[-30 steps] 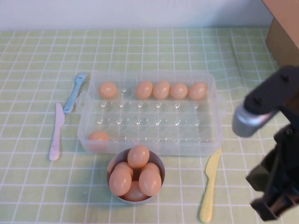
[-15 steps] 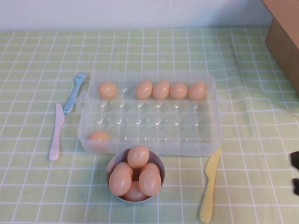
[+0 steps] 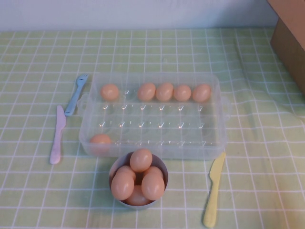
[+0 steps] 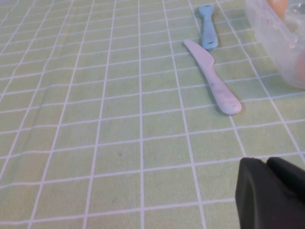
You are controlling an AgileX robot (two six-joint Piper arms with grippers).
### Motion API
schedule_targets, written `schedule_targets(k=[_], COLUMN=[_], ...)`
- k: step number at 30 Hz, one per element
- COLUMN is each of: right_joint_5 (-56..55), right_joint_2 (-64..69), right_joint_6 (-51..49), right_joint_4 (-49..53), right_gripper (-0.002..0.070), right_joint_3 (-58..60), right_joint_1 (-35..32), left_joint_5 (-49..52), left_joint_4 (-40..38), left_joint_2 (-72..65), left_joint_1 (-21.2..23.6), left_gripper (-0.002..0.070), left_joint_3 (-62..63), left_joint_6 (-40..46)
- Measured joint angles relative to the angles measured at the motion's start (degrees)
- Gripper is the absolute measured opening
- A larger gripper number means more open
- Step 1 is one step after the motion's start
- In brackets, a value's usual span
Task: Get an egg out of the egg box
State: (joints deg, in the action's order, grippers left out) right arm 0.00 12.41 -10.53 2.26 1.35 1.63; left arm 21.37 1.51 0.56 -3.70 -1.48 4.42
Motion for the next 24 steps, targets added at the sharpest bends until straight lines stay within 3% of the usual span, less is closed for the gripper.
schedule_targets(k=[12,17,24], right_joint_5=[17.2,19.8,21.2], right_joint_2=[-12.8,-12.8,-12.8], right_joint_6=[1.0,6.9,7.2], right_joint_4=[2.3,1.7,-0.4], right_gripper=[-0.0017,-0.0017,-0.0017], right_joint_3=[0.1,0.1,0.1], right_joint_1=[-0.3,-0.3,-0.3], left_joint_5=[0.0,0.0,0.0], left_joint_4=[0.0,0.0,0.0], left_joint_2=[0.0,0.0,0.0], left_joint_1=[0.0,0.0,0.0], left_gripper=[0.0000,0.0000,-0.0001], left_joint_3=[0.0,0.0,0.0], left_joint_6=[0.0,0.0,0.0])
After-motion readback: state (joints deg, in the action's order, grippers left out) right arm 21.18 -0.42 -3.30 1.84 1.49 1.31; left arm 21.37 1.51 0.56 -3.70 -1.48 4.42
